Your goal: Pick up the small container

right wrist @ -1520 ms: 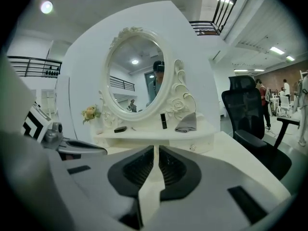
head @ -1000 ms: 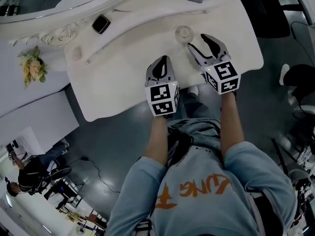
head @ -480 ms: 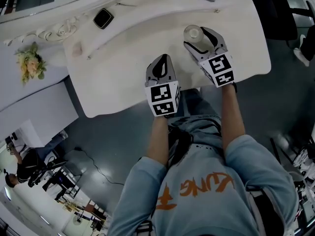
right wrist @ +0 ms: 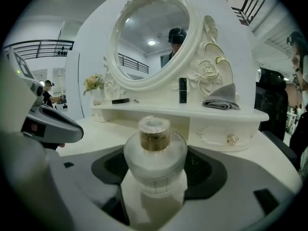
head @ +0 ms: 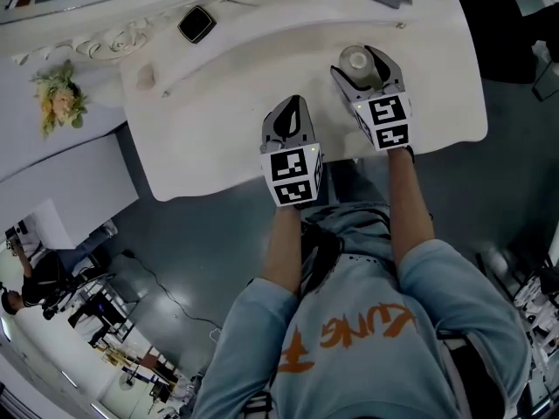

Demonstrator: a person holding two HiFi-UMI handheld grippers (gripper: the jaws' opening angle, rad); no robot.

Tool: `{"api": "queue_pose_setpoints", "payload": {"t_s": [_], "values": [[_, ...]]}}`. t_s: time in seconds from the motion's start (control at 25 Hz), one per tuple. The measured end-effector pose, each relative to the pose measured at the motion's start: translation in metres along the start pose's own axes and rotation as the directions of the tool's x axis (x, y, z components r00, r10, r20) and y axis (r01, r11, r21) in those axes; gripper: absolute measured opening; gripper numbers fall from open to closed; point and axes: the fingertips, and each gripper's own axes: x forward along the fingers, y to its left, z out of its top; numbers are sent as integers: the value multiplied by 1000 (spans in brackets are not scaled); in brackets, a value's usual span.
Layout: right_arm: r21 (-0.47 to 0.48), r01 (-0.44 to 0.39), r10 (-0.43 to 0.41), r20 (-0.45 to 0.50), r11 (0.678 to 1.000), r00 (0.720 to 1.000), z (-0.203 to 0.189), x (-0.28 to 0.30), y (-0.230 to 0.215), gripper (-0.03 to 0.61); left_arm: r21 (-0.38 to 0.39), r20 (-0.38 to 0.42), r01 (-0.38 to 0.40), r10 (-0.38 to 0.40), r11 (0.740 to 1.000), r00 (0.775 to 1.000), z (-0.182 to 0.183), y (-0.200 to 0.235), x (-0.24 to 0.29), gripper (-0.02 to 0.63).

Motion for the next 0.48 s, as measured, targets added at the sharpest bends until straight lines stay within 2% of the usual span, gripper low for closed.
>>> {"api": "queue_pose_setpoints", "payload": {"t_s": [0.08,0.2,0.32,0.48], "values": [[4,17,-17,-26,1000,1000,-3,1,-1,324,-3,10,-6,6,1000,1000,2,1,-4,21],[61,22,-20,-42,998,999,-2,0,-1,327,-6,36,-16,17,1000,999,9,3,-8,21],[84,10,-8,-17,996,1000,8,-10,5,327,-10,76,-20,20,1000,997,21,3,-14,21],[60,-5,4,19,998,1000,23,-30,16,327,-25,129,-22,25,999,991,33,0,-26,21]]}}
